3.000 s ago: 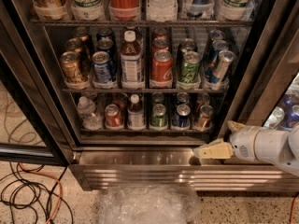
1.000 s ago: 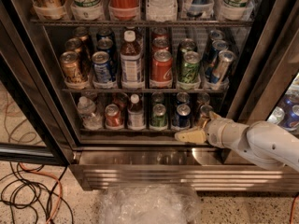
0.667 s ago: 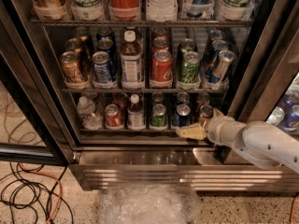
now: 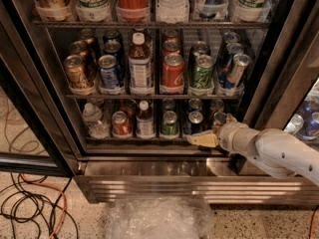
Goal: Pick orange can from bottom shelf of fridge
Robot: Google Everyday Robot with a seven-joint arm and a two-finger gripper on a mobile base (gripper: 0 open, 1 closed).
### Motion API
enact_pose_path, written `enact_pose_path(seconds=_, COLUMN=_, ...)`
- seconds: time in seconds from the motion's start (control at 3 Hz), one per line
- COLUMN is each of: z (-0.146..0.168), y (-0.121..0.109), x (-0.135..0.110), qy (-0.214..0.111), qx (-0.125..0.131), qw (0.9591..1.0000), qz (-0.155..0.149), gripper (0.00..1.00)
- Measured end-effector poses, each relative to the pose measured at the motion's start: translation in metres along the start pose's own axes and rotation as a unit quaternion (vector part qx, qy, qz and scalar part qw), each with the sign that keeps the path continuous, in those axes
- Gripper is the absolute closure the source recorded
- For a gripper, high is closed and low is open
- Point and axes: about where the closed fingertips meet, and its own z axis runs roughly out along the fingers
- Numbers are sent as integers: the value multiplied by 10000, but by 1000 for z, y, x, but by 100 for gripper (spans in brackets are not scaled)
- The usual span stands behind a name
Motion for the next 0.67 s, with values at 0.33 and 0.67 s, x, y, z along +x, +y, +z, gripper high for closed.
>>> enact_pose_path(seconds=0.33, z=5, y=-11, x=3, qy=23, qx=272, qw=9993, qz=-238, gripper=0)
enact_pose_path(seconds=0.67, z=5, y=-33, x=5, qy=61, qx=957, qw=9946, qz=-399, gripper=0)
